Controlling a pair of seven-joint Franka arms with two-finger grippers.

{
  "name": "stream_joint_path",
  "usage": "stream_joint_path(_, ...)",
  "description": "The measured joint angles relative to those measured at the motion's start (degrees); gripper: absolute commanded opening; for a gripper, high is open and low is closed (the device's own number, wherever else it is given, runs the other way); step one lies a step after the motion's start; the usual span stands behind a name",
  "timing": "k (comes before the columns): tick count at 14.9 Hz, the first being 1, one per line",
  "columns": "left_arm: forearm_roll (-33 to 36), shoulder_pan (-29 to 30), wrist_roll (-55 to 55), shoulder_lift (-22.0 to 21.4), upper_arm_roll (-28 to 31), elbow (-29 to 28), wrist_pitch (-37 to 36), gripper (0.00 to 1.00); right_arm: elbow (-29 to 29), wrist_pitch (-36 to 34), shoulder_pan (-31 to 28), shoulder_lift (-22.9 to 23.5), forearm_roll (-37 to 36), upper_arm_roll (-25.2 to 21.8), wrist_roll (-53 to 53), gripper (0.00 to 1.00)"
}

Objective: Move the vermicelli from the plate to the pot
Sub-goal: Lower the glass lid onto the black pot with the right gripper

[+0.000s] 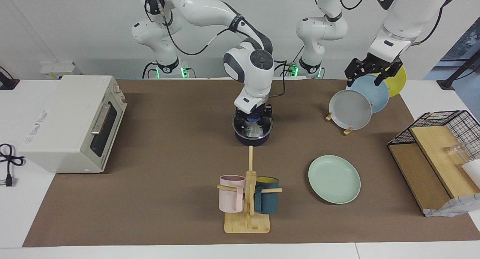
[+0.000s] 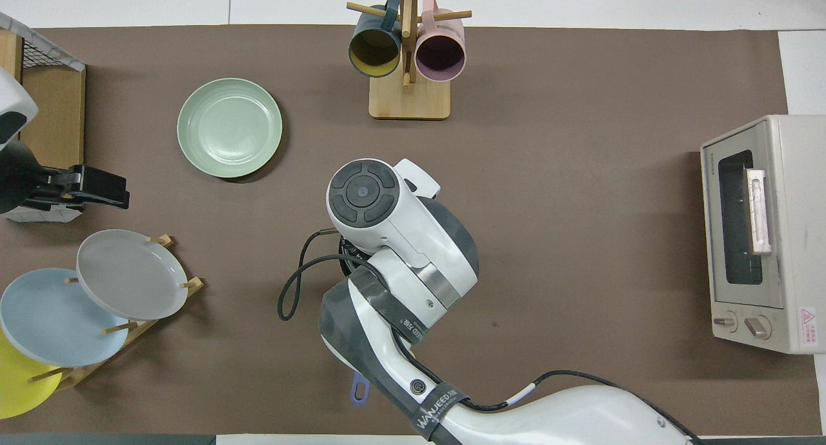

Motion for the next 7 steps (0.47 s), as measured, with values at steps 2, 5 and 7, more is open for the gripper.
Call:
stream_joint_path(2, 0.0, 0.7, 0.0, 0.3, -0.7, 0.0, 0.0, 1.0, 0.0, 0.0, 0.0, 0.0, 0.1, 0.0, 0.0, 0.42)
stream_joint_path(5, 0.0, 1.4, 0.0, 0.6, -1.7, -0.9, 0.3, 1.0, 0.0, 0.0, 0.1, 0.0, 0.1, 0.0, 0.0, 0.42)
stream_joint_path(7, 0.0, 1.4, 0.0, 0.7, -1.8, -1.4, 0.5, 1.0, -0.1, 0.1, 0.1, 0.0, 0.2, 0.0, 0.0, 0.42)
